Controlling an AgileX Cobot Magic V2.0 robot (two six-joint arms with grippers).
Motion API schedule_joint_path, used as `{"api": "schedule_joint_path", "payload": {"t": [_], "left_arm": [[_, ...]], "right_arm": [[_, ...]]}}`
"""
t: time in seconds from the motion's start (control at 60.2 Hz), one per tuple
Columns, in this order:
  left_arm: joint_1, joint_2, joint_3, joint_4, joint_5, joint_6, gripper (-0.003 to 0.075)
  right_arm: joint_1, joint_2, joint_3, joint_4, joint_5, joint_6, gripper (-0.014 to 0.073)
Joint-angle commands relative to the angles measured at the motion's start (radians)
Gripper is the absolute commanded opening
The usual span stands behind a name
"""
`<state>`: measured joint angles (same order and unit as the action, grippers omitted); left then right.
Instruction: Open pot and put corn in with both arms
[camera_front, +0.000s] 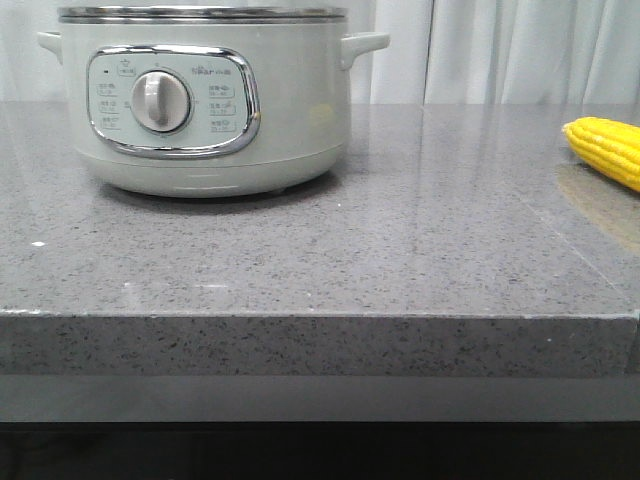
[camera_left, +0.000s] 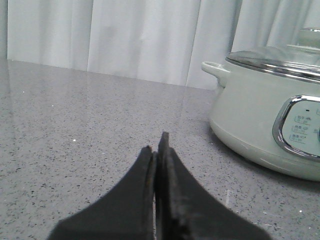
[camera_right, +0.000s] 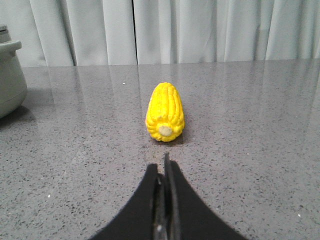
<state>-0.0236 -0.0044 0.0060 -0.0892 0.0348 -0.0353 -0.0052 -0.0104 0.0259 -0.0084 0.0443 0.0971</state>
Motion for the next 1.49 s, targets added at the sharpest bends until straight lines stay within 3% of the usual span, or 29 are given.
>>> {"api": "schedule_joint_path", "payload": {"t": [0.0, 0.681, 0.913, 1.162, 1.478], "left_arm": [[0.003, -0.019, 0.006, 0.001, -0.089, -0.007, -0.0020], [0.003, -0.019, 0.006, 0.001, -0.089, -0.007, -0.0020], [0.003, -0.019, -0.047, -0.001, -0.165, -0.007, -0.0020], [0.003, 0.038, -0.321, 0.001, 0.039, -0.007, -0.0020], [0.003, 0.271, -0.641, 0.007, 0.297, -0.005, -0.0020]], "right_arm": [[0.000, -0.023, 0.001, -0.002, -0.075, -0.008, -0.0067], [0.000, -0.023, 0.000, -0.002, -0.092, -0.008, -0.0067], [0.000, -0.023, -0.034, 0.008, -0.090, -0.007, -0.0067], [0.000, 0.005, -0.298, 0.016, 0.107, -0.007, -0.0067], [0.000, 0.228, -0.609, 0.015, 0.308, -0.008, -0.0067]]}}
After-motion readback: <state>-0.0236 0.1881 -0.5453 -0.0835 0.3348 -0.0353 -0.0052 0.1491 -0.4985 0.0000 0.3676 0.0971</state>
